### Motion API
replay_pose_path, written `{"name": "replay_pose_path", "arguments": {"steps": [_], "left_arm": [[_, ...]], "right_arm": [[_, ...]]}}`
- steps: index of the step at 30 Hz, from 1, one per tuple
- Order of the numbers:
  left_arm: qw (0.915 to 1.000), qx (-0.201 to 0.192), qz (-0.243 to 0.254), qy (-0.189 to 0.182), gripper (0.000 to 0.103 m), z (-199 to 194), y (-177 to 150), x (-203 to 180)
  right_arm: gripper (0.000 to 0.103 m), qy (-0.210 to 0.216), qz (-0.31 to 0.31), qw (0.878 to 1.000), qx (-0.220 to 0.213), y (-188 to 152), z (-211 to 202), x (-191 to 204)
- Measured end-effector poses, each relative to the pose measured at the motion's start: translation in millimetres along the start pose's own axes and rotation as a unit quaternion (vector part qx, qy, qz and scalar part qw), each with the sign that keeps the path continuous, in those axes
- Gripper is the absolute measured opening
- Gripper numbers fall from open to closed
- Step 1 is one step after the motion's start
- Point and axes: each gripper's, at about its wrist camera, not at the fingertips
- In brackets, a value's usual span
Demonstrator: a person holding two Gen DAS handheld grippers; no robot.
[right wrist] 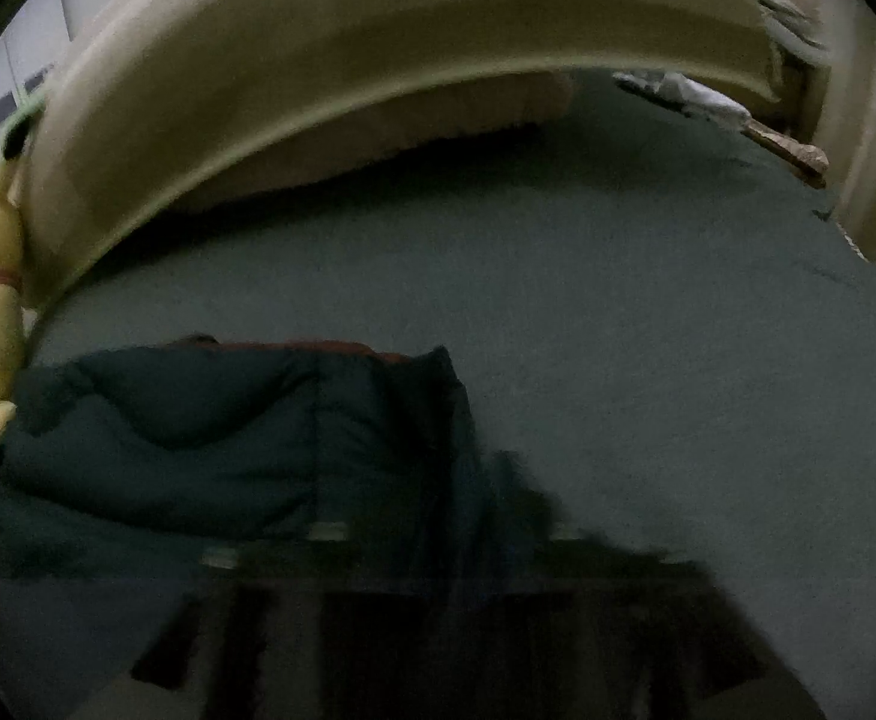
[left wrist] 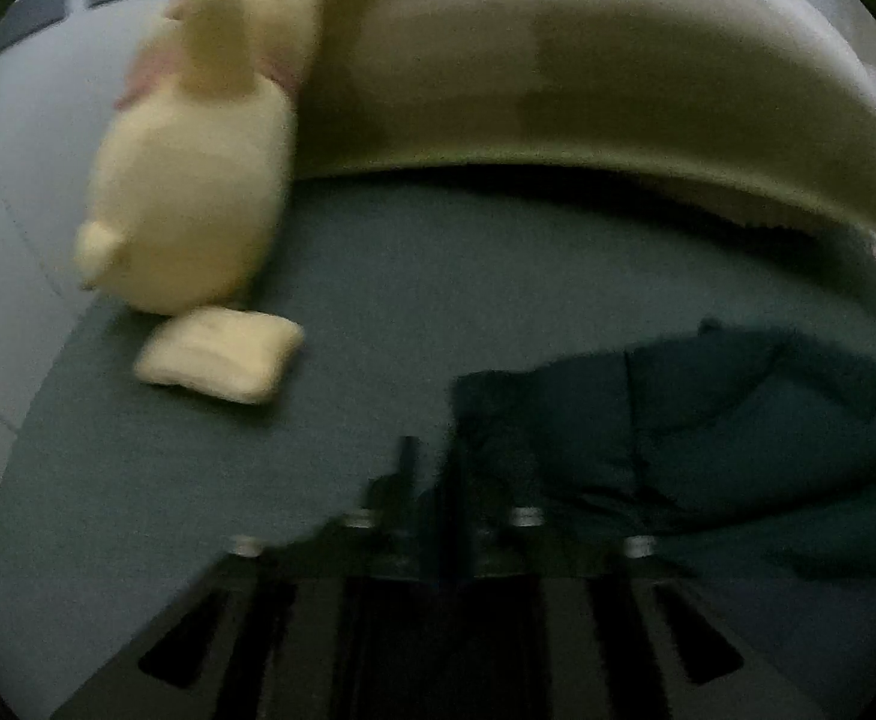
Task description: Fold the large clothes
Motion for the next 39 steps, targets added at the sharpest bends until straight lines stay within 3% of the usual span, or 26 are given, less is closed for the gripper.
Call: {"name": "replay_pose_path", "arguments": {"steps": [1, 4, 6, 10, 14, 18, 23, 27, 32, 34, 39], "left_arm": [[0.9997, -0.02, -0.016, 0.0, 0.06, -15.6, 0.6, 4.6], [0.9933, -0.11, -0.035, 0.008, 0.071, -65.5, -0.3, 3.2], [0.9912, -0.132, -0.012, 0.0, 0.071, -86.7, -0.9, -15.7], [0.9896, -0.125, 0.058, -0.041, 0.071, -89.1, -14.4, -73.2], [0.9912, -0.086, 0.096, -0.03, 0.071, -55.6, -24.6, -114.7], [0.9948, -0.02, 0.098, -0.019, 0.074, -12.4, -23.6, -124.0], [0.9968, 0.002, 0.075, -0.027, 0.081, 7.1, -23.0, -119.3], [0.9962, -0.003, 0.087, -0.005, 0.082, 10.4, -28.4, -128.5], [0.9962, -0.001, 0.087, -0.004, 0.083, 13.3, -27.2, -121.9], [0.9969, -0.013, 0.076, -0.015, 0.082, -1.0, -28.0, -110.0], [0.9954, -0.083, 0.03, -0.038, 0.082, -68.9, -57.5, -56.5]], "right_arm": [[0.093, -0.011, 0.008, 1.0, -0.024, -5.1, -12.9, -2.6], [0.093, -0.01, 0.017, 0.997, -0.08, -6.5, -50.1, 1.9], [0.093, 0.005, 0.012, 0.995, -0.098, -7.2, -65.8, 14.5], [0.093, 0.006, -0.043, 0.994, -0.1, -12.7, -61.5, 62.1], [0.093, -0.012, -0.052, 0.994, -0.1, -23.3, -32.5, 86.2], [0.093, -0.025, -0.049, 0.997, -0.06, -26.9, 0.2, 97.3], [0.094, -0.041, -0.049, 0.997, -0.032, -24.4, 25.0, 101.4], [0.098, -0.054, -0.052, 0.997, -0.018, -16.2, 39.9, 105.6], [0.102, -0.047, -0.042, 0.998, -0.004, -11.9, 40.3, 97.8], [0.101, -0.041, -0.034, 0.999, -0.009, -12.9, 23.2, 89.8], [0.102, 0.002, -0.013, 0.997, -0.082, -44.4, -55.5, 65.3]]}}
Point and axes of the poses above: each gripper's, at about its wrist camera, not at the fingertips, and z roughly the way its jaws point, x to its left, y to its top, and after that the axes turned 10 degrees about x, right-handed
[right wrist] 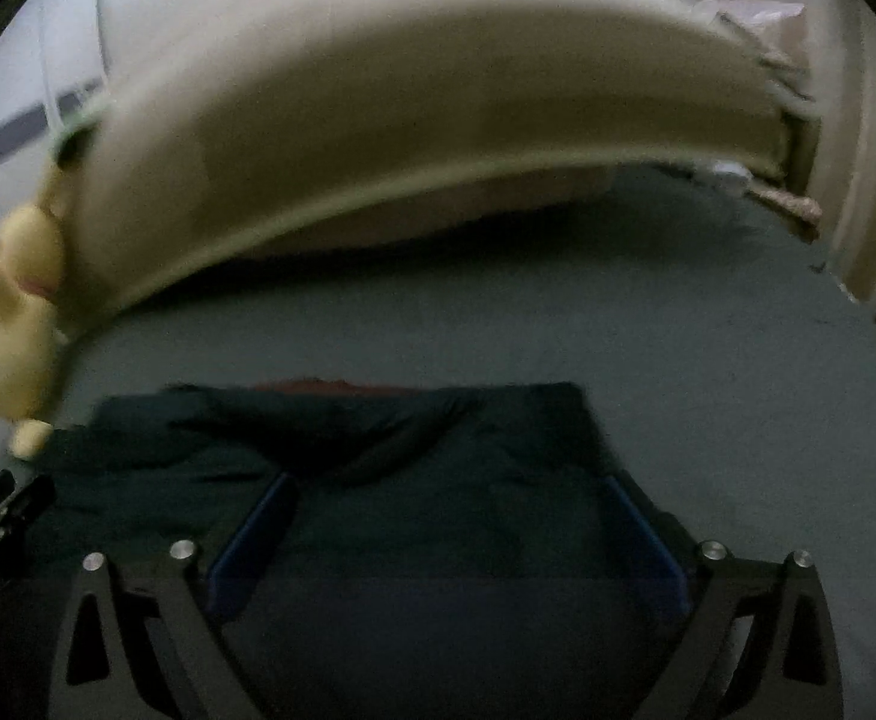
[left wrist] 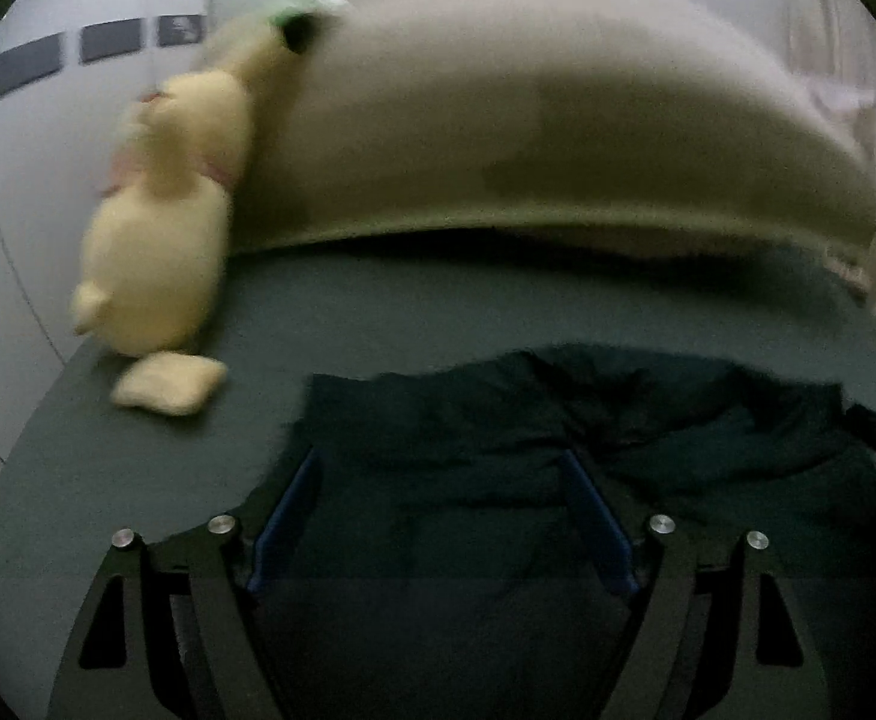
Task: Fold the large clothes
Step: 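Release the jacket and lift both grippers above it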
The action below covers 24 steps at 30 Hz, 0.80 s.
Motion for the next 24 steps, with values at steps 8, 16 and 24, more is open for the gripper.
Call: {"name": "replay_pose_path", "arguments": {"steps": [8, 16, 24], "left_arm": [[0.999, 0.015, -0.03, 0.031, 0.082, -46.6, -79.1, 49.6], [0.9954, 0.063, -0.045, 0.056, 0.084, -24.7, -111.2, 57.1], [0.9947, 0.075, -0.047, 0.051, 0.085, -10.9, -113.2, 63.1]], "right_arm": [[0.102, 0.047, 0.012, 0.999, 0.017, -95.6, -56.8, -20.0], [0.102, -0.017, -0.02, 0.999, 0.036, -127.9, -34.0, -15.6], [0.103, -0.011, -0.017, 0.999, 0.051, -127.1, -15.4, -21.7]]}}
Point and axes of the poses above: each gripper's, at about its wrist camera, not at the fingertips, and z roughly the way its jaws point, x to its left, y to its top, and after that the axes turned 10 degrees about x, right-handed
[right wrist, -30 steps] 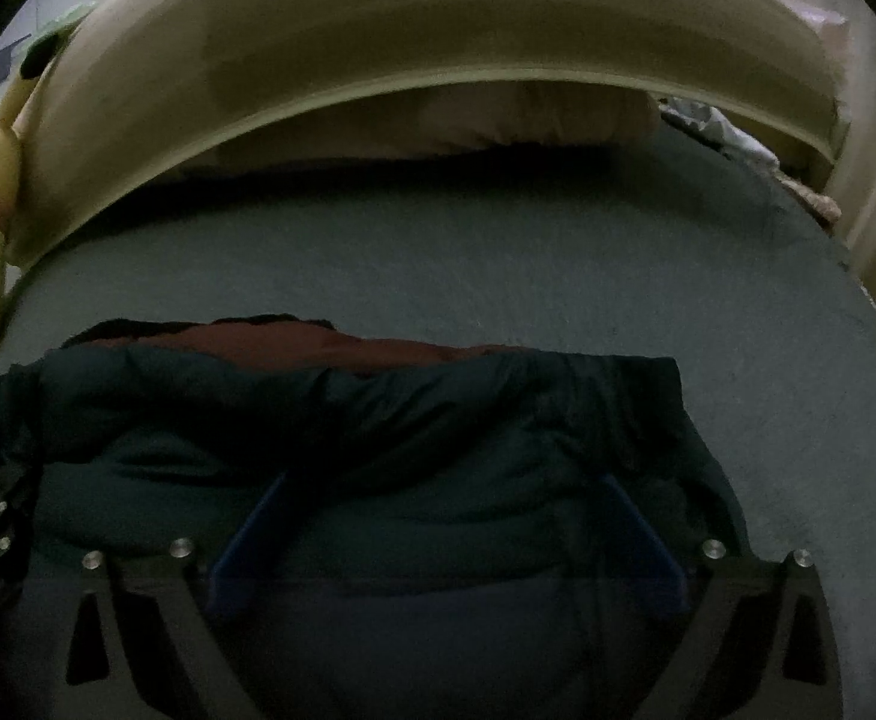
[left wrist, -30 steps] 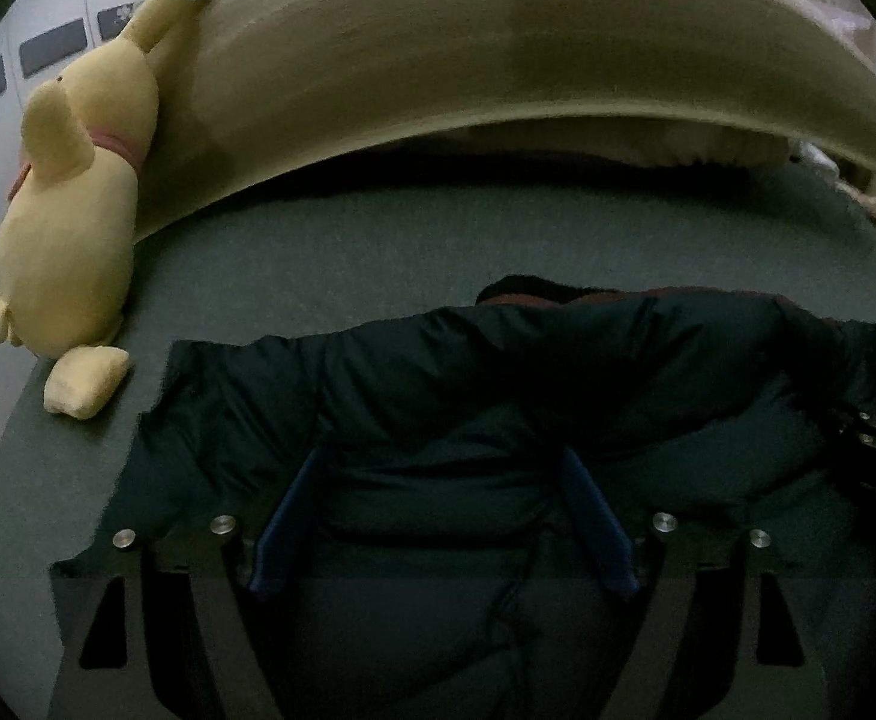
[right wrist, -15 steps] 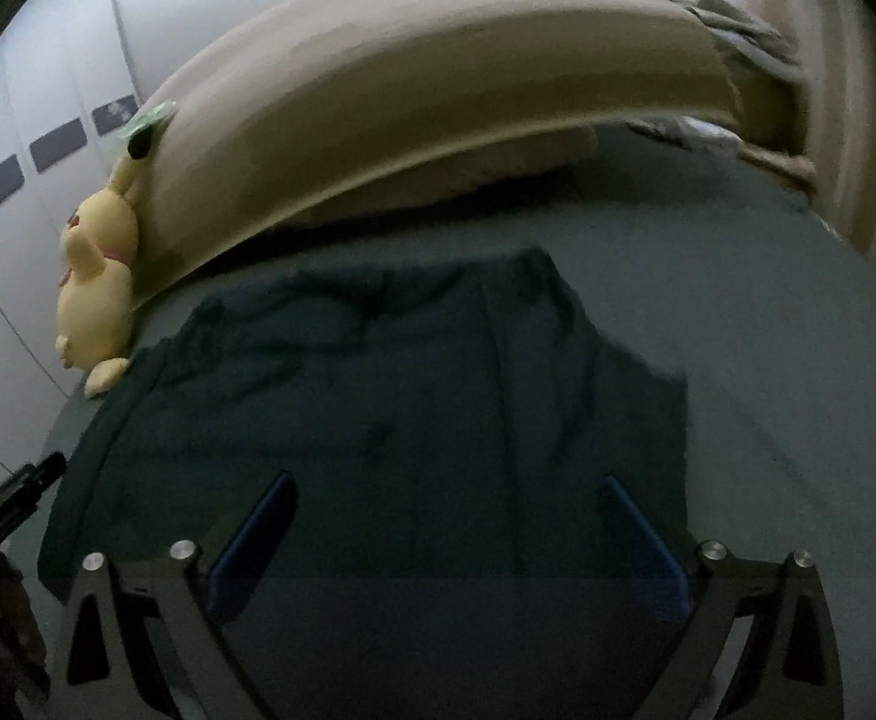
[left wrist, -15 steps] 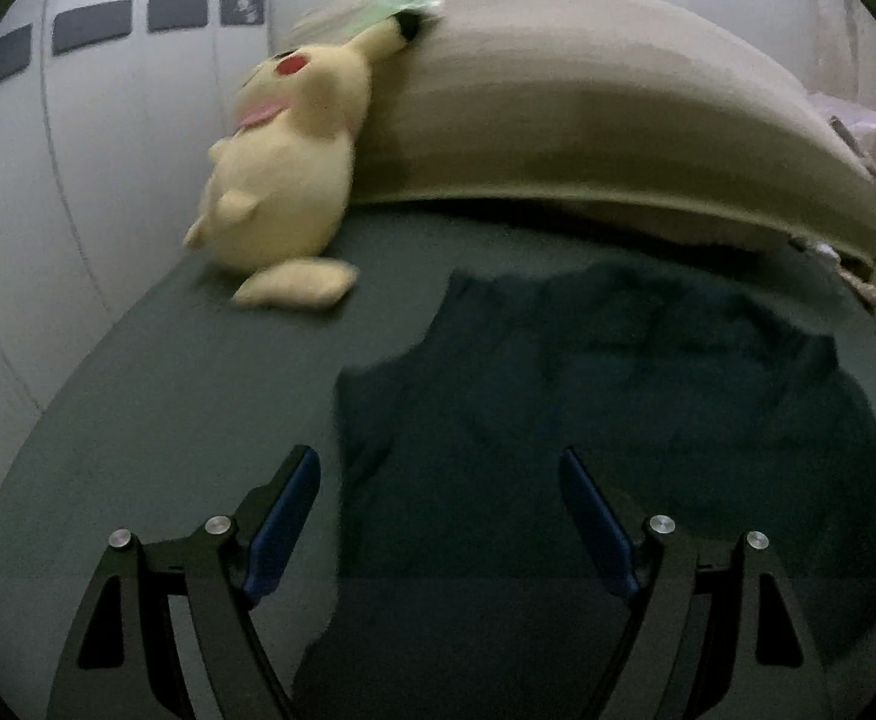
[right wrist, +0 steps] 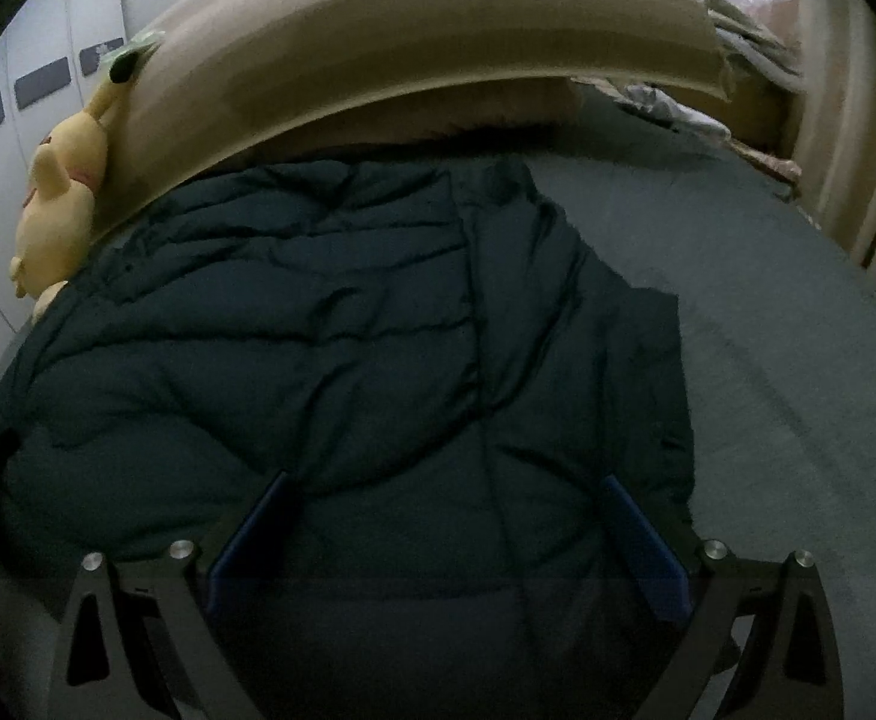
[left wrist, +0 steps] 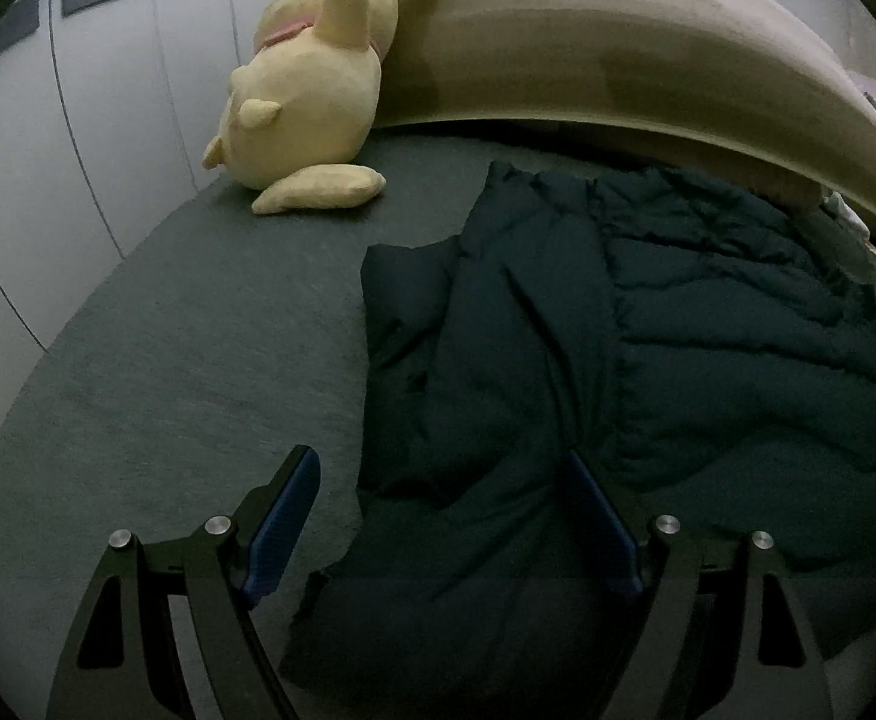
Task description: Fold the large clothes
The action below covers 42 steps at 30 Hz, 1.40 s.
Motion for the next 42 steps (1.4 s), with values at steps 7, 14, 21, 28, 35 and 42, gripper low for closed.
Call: {"name": "replay_pose_path", "arguments": {"steps": [7, 14, 21, 28, 35, 42], "left_arm": [[1.0, 0.006, -0.003, -0.006, 0.09, 5.7, -4.0, 5.3], [0.9992, 0.034, -0.023, -0.006, 0.097, -12.2, 6.9, 19.2], [0.9902, 0.019, -0.079, -0.113, 0.097, -50.0, -25.7, 63.7], [0.9713, 0.058, -0.147, -0.178, 0.097, -38.5, -54.0, 69.2], [0.9611, 0.07, -0.186, -0.192, 0.097, -20.1, -48.7, 65.8], [0.9722, 0.083, -0.144, -0.165, 0.024, -20.4, -34.5, 50.2]], "right_arm": [[0.103, 0.001, 0.001, 1.0, 0.008, -5.5, 5.4, 3.9], [0.103, 0.05, 0.039, 0.997, 0.032, 9.0, -22.4, -12.1], [0.103, 0.157, 0.188, 0.969, 0.003, -43.3, -82.0, -94.3], [0.103, 0.256, 0.309, 0.913, 0.073, -95.4, -39.8, -116.2], [0.103, 0.261, 0.347, 0.898, 0.065, -77.7, -16.4, -116.2], [0.027, 0.183, 0.235, 0.952, 0.071, -39.0, -30.1, -88.3]]}}
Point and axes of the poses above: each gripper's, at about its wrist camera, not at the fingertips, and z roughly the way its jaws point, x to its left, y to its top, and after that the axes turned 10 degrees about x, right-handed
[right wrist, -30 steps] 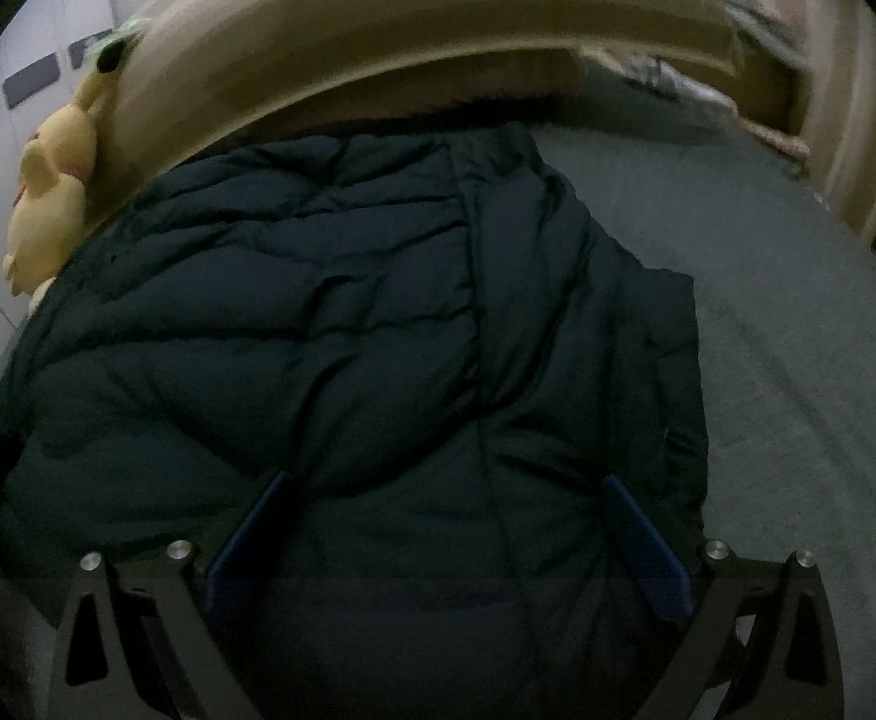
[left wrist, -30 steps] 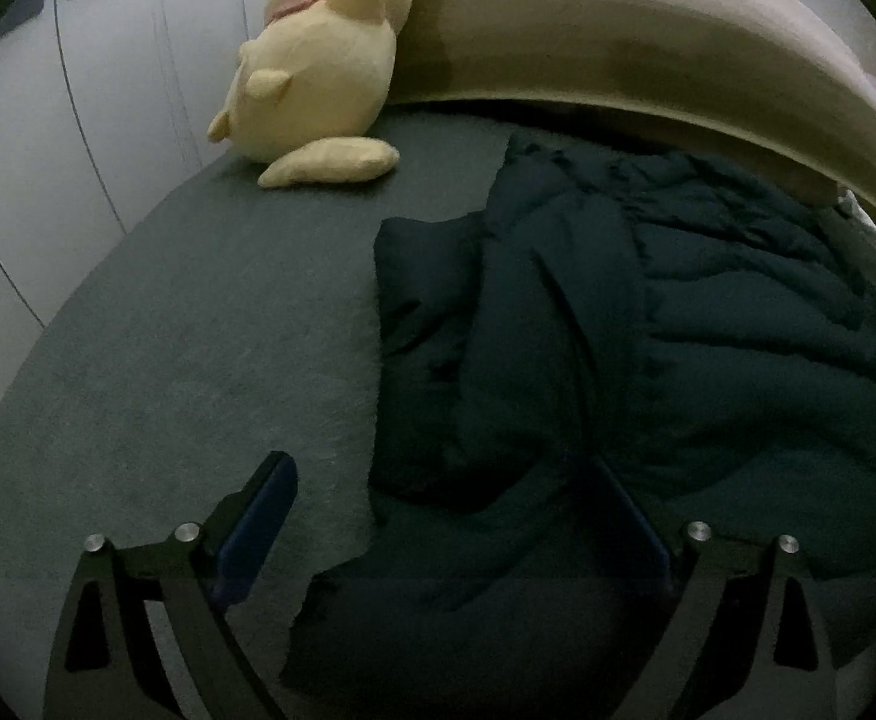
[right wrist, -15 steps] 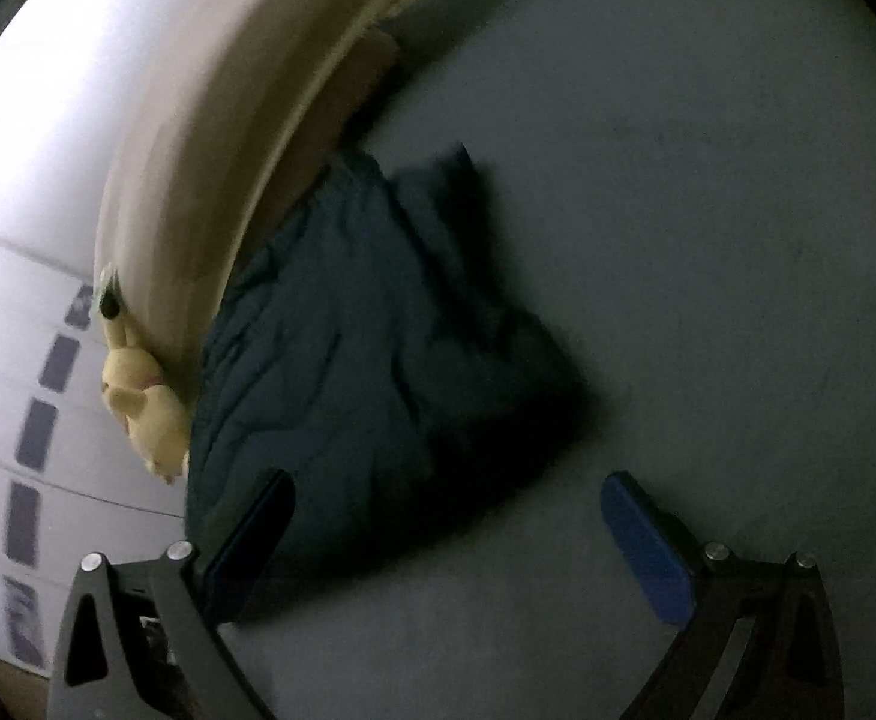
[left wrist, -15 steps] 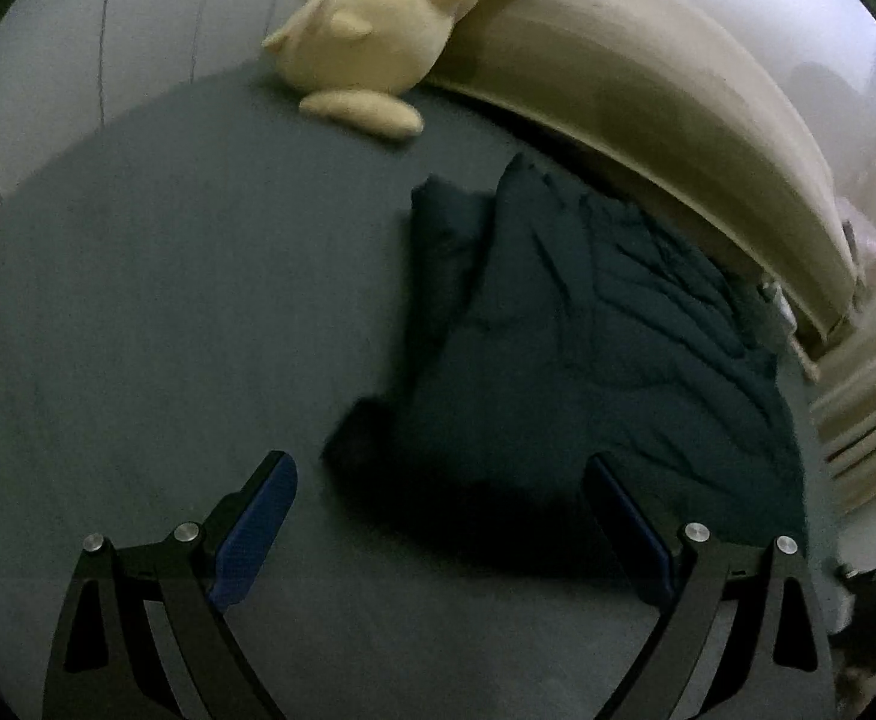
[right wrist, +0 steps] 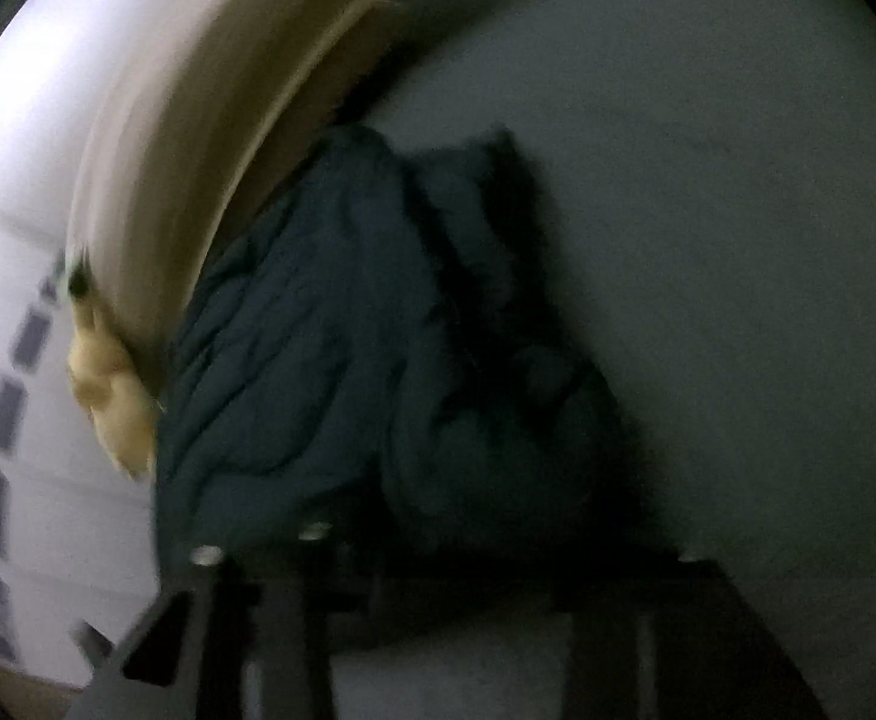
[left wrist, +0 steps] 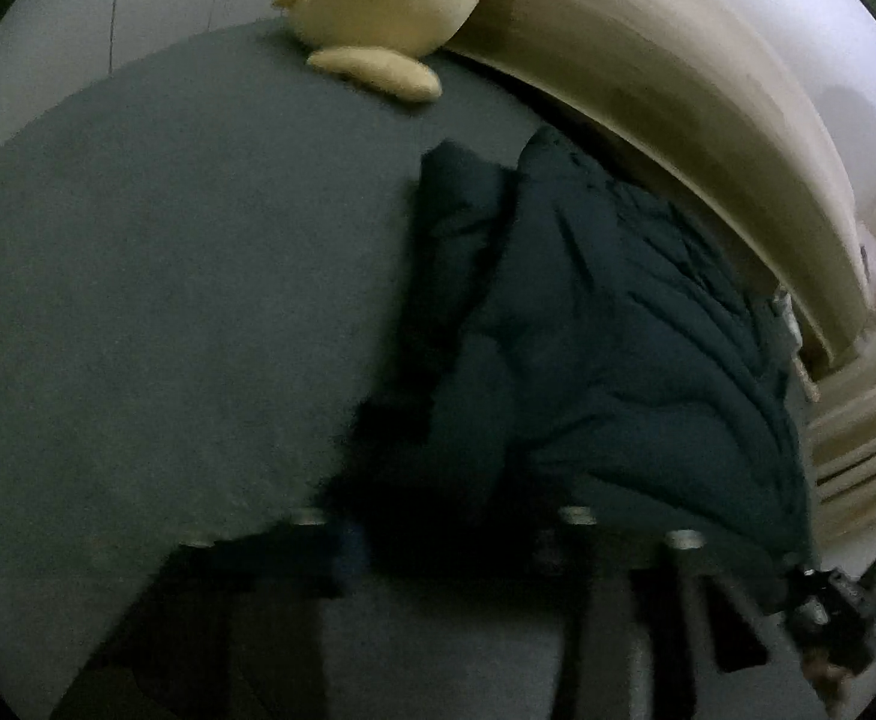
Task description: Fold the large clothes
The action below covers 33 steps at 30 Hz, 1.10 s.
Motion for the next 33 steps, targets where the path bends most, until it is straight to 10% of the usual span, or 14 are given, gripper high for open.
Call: {"name": "replay_pose_path", "arguments": {"steps": [7, 10, 11, 18, 23, 33], "left_arm": [[0.9995, -0.003, 0.017, 0.028, 0.03, -9.8, -8.1, -5.1], [0.9997, -0.004, -0.006, 0.025, 0.057, 6.6, -8.5, 12.2], [0.9996, -0.004, -0.012, 0.026, 0.063, 2.6, -7.5, 15.0], [0.9981, -0.051, -0.028, 0.02, 0.085, -42.7, 28.4, 46.7], [0.9984, 0.009, -0.015, -0.054, 0.085, -4.4, 68.1, 43.0], [0.993, 0.078, 0.044, -0.077, 0.08, 49.5, 99.3, 0.5]], "right_arm": [[0.025, -0.037, -0.083, 0.995, -0.03, -13.0, -34.0, 33.4], [0.074, -0.022, 0.014, 0.999, 0.034, -9.8, 8.7, -16.0], [0.076, 0.005, 0.039, 0.999, 0.03, -11.6, 8.6, -28.3], [0.08, 0.019, 0.017, 0.999, -0.022, 12.0, -47.1, -48.8], [0.08, 0.074, 0.023, 0.996, 0.036, 53.4, -25.7, -58.6], [0.079, 0.066, -0.054, 0.992, 0.097, 99.1, 34.6, -27.4]]}}
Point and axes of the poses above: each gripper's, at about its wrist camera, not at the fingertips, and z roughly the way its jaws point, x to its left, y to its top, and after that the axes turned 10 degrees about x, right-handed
